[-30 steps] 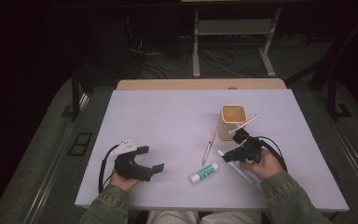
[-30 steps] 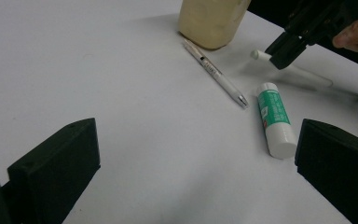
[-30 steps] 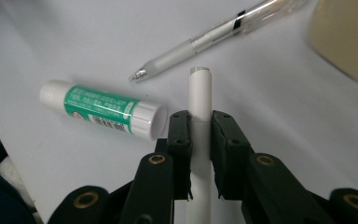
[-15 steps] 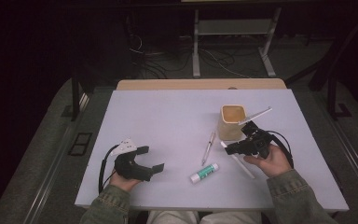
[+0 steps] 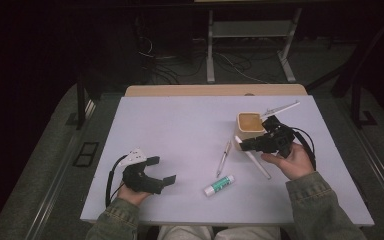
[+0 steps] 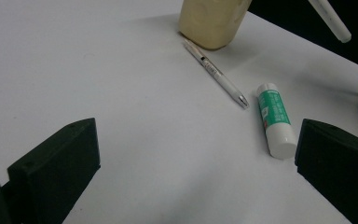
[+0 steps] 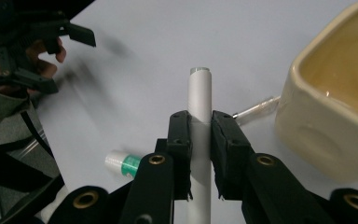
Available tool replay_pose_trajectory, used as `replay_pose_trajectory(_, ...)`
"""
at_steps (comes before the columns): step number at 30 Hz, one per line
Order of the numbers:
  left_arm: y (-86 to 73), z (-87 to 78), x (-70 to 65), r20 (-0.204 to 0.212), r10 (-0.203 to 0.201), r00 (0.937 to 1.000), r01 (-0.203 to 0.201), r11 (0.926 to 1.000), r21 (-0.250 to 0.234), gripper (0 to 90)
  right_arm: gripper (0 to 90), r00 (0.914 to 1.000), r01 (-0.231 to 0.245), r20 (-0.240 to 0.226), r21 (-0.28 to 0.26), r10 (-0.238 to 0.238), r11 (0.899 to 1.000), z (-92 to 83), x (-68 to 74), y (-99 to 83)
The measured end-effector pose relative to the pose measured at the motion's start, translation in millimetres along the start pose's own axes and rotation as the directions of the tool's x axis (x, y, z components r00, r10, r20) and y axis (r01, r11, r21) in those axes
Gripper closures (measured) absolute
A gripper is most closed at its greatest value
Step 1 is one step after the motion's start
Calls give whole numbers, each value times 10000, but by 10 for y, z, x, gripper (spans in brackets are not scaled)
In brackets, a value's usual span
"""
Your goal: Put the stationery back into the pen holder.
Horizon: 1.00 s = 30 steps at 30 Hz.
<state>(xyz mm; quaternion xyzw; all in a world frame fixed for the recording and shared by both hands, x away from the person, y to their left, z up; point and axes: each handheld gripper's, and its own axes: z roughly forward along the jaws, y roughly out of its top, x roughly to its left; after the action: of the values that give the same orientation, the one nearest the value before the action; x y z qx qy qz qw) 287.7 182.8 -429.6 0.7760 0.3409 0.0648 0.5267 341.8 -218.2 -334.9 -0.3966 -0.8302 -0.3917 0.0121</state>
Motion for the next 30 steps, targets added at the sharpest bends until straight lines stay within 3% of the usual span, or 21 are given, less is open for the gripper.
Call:
replay_pose_trajectory(15, 0, 1, 1, -3, 12, 10000, -12, 10000, -25, 0, 776, 9993, 307, 242, -958, -285, 9949, -242, 22, 334)
replay_pose_trajectory(30, 1, 0, 5, 10, 34, 10000, -34, 10000, 2, 0, 776, 9985, 251, 527, -2010, -148, 9793, -408, -125, 605)
